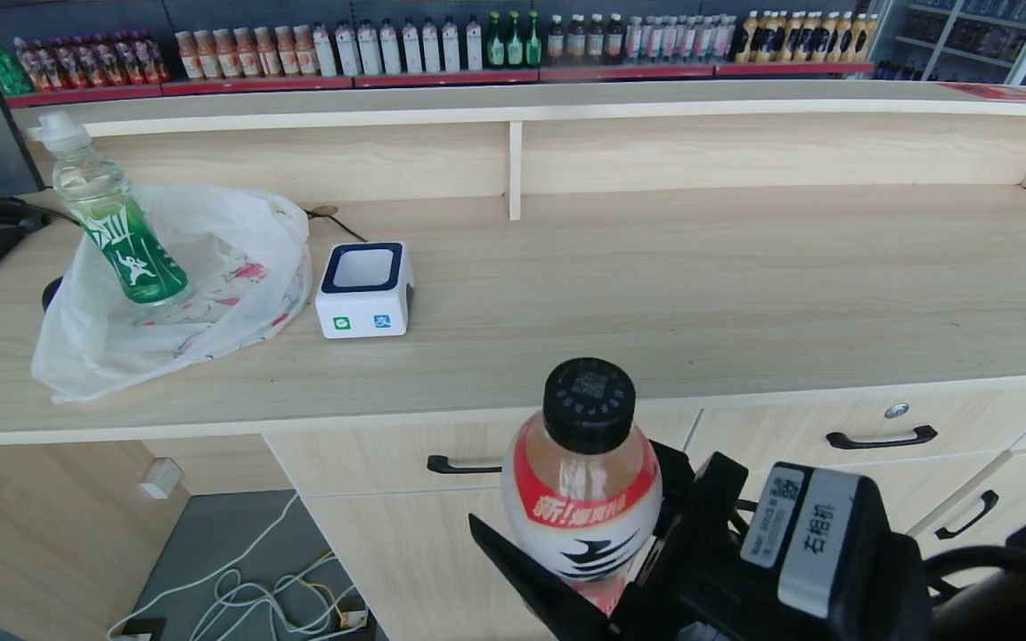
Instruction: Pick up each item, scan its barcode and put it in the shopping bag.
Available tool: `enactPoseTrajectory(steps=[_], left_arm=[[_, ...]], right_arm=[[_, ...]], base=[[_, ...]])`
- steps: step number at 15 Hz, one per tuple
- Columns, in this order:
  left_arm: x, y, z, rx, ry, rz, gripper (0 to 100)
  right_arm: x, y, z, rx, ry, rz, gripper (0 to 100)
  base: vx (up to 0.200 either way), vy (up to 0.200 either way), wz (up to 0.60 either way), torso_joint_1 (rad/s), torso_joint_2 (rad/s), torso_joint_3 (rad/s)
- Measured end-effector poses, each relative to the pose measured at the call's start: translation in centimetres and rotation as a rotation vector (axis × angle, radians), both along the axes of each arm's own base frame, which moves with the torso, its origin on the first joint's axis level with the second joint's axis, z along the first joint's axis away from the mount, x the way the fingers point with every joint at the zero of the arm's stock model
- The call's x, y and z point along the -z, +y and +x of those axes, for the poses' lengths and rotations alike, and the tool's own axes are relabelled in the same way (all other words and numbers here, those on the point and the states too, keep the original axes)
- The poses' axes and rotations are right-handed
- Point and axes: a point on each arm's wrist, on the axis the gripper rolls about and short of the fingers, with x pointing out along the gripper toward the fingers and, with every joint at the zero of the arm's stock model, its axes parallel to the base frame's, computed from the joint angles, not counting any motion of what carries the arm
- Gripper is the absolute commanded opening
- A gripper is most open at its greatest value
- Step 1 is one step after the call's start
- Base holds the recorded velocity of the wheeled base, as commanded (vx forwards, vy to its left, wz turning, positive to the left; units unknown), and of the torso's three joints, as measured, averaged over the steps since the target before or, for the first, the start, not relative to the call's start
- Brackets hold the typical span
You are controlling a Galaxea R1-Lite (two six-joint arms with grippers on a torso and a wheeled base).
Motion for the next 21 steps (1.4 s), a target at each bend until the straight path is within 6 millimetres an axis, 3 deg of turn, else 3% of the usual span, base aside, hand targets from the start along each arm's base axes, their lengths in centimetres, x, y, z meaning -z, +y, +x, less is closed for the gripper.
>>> enactPoseTrajectory(steps=[5,11,21], left_arm=[[0.0,0.0,0.0,-0.002,-0.001,0.0,100],[0.0,0.0,0.0,-0.001,0.0,0.0,100],[0.0,0.0,0.0,-0.001,0.001,0.007,100]], right_arm=[[-1.7,-1.4,4.7,0.117,0.083,0.177,0],[-6.3,-6.2,12.4,0.371,-0.037,0.391,0],[-8.0,-9.2,15.8,0.488,-0.106,0.464,0]], base=[[0.0,0.0,0.0,0.0,0.0,0.0],[0.0,0.0,0.0,0.0,0.0,0.0],[0.0,0.02,0.0,0.001,0.0,0.001]])
